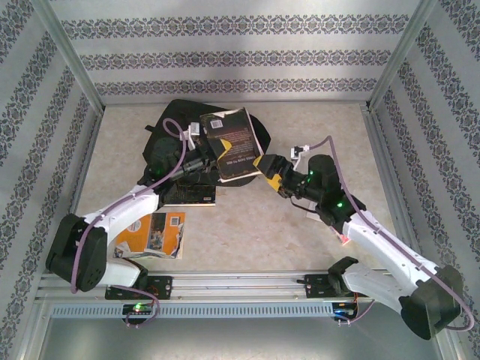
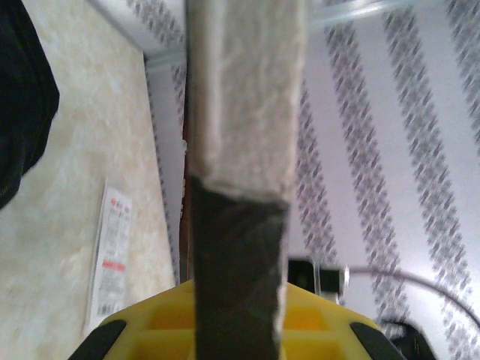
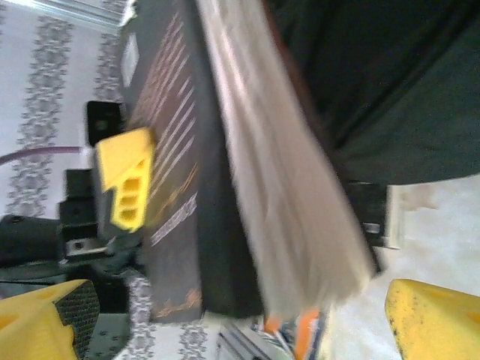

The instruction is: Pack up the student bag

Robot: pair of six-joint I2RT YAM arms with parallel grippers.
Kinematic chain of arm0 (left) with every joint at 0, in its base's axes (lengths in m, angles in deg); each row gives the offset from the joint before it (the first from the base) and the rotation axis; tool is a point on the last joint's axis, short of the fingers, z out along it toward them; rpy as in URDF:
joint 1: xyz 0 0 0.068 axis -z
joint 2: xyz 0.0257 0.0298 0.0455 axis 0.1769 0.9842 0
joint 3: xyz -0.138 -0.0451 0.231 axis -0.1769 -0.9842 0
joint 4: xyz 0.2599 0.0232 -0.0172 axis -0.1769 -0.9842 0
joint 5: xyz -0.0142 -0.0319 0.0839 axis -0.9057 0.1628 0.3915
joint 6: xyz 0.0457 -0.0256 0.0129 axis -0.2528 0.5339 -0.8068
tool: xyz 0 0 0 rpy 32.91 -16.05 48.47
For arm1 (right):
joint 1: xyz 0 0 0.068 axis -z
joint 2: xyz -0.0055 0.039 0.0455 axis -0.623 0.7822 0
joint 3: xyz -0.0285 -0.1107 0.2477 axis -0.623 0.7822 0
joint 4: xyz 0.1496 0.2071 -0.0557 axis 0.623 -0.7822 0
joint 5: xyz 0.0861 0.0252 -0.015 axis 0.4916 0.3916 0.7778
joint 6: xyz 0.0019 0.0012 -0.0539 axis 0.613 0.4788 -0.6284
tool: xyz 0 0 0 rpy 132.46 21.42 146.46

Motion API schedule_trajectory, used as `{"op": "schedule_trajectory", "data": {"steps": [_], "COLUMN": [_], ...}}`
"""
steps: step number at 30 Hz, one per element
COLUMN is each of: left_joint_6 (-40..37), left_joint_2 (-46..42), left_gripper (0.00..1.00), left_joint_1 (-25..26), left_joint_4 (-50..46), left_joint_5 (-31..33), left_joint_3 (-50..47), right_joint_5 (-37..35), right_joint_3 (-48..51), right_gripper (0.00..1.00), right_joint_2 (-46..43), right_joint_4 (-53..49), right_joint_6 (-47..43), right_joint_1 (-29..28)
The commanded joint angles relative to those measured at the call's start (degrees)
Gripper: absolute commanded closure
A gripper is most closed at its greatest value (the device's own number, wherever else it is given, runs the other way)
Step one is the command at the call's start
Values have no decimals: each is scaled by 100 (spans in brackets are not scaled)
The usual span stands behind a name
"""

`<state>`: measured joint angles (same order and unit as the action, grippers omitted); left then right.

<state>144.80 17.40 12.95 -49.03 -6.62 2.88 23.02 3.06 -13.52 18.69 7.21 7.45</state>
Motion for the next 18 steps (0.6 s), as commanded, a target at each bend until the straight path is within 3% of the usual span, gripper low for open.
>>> {"op": "schedule_trajectory", "data": {"steps": [1,7,11,18], "left_joint_6": [523,618,711,817], "left_joint_2": [-266,-470,-552,-639], "left_gripper": [100,100,100,100], "left_joint_1": [19,192,245,309], "left_joint_4": [1001,865,858,883], "left_joint_5": [1079,1637,1829,1935], "left_joint_3": [-36,-9,-101,-163], "right_joint_5": [-909,-1147,-1326,-1558], "right_joint_3": [380,167,-236,-549], "right_gripper": [2,3,12,55], "right_joint_2": [35,679,1110,1852], "right_joint_4": [1445,2635,2873,3292], "right_joint_6": [1192,1491,1408,1354], "right_joint_1": [-315,-631,-811,-905]}}
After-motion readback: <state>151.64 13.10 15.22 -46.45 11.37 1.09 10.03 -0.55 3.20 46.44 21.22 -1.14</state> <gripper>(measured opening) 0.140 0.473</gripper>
